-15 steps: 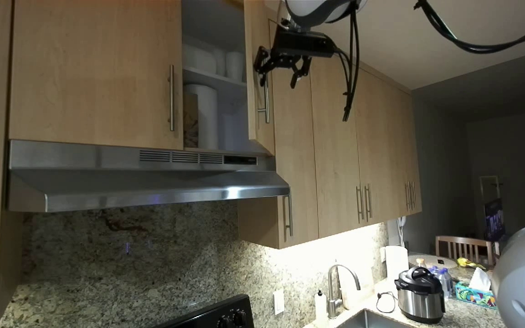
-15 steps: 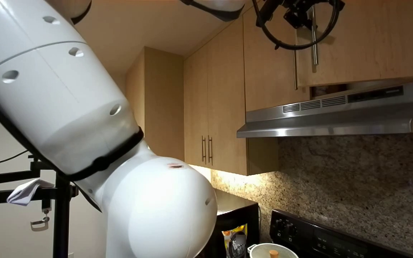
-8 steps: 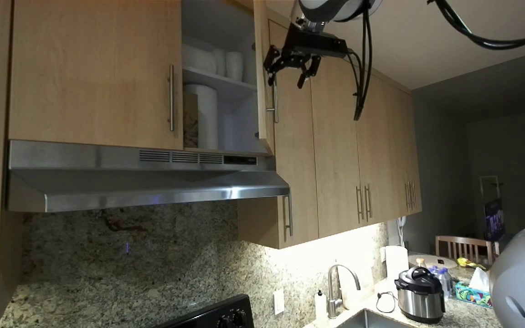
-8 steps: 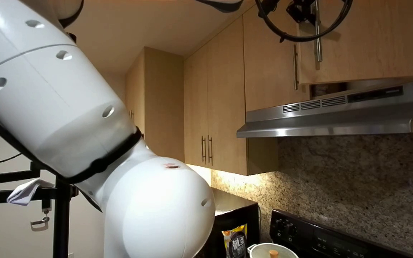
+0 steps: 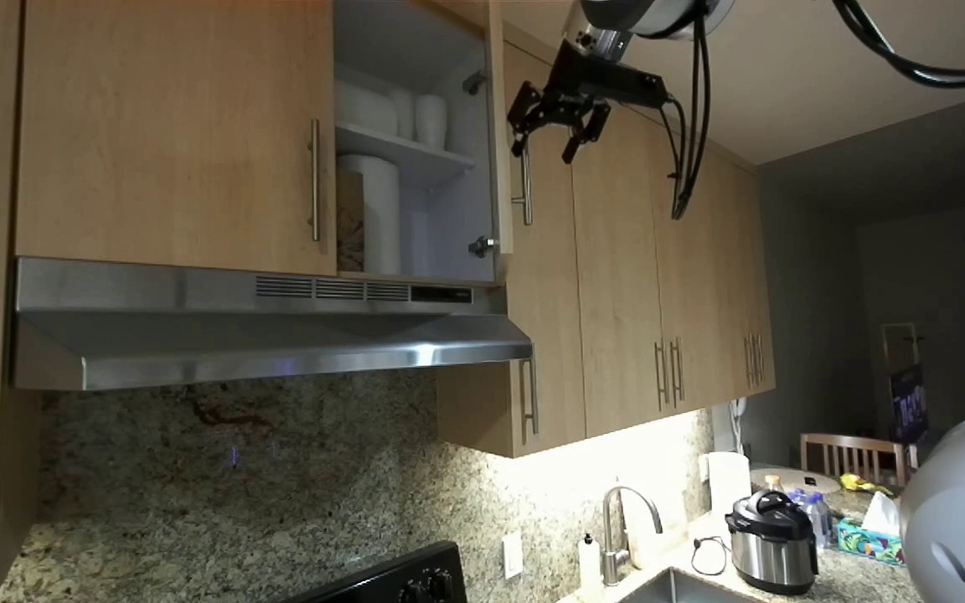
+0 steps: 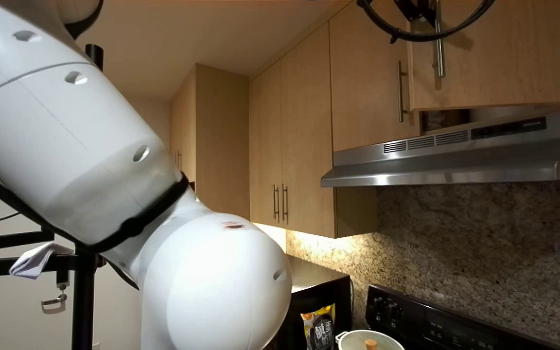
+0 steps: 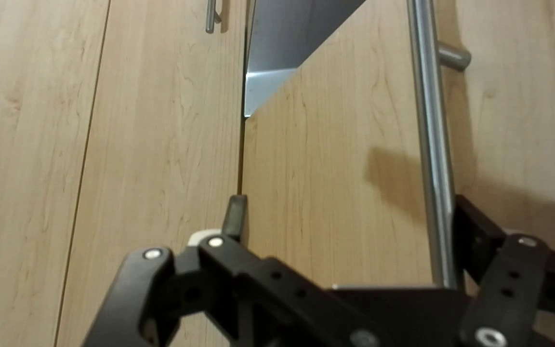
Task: Open and close the right cabinet door on top of the stove
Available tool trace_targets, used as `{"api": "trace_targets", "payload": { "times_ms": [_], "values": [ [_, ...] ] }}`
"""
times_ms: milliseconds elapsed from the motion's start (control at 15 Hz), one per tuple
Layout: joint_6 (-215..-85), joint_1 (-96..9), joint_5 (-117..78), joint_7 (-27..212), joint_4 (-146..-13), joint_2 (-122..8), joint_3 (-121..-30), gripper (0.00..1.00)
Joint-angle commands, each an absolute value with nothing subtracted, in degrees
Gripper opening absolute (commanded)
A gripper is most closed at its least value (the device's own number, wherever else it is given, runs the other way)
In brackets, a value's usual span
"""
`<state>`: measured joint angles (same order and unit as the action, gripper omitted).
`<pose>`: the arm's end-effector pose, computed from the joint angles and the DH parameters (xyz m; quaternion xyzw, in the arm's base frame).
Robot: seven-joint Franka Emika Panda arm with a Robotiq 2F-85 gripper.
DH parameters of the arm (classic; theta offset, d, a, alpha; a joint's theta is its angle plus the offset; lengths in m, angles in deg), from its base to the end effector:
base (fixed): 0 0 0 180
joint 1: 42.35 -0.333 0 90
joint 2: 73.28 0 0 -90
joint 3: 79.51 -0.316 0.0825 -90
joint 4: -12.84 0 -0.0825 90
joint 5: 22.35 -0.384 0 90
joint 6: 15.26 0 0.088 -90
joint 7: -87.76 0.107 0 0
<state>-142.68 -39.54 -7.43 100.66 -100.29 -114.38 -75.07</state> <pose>0.3272 -0.0691 0.8334 0.8708 -0.1357 0.4660 0.0783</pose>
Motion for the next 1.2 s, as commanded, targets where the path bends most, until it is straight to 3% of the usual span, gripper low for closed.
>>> {"api": "trace_targets", "payload": {
  "times_ms": [0,1133],
  "values": [
    [-138.90,-35.30,-5.99,91.35,-102.80,-117.82,-72.86,1.00],
    [-134.26,-40.25,-15.62,69.61,-100.27,-120.03,-60.28,1.00]
  ]
}}
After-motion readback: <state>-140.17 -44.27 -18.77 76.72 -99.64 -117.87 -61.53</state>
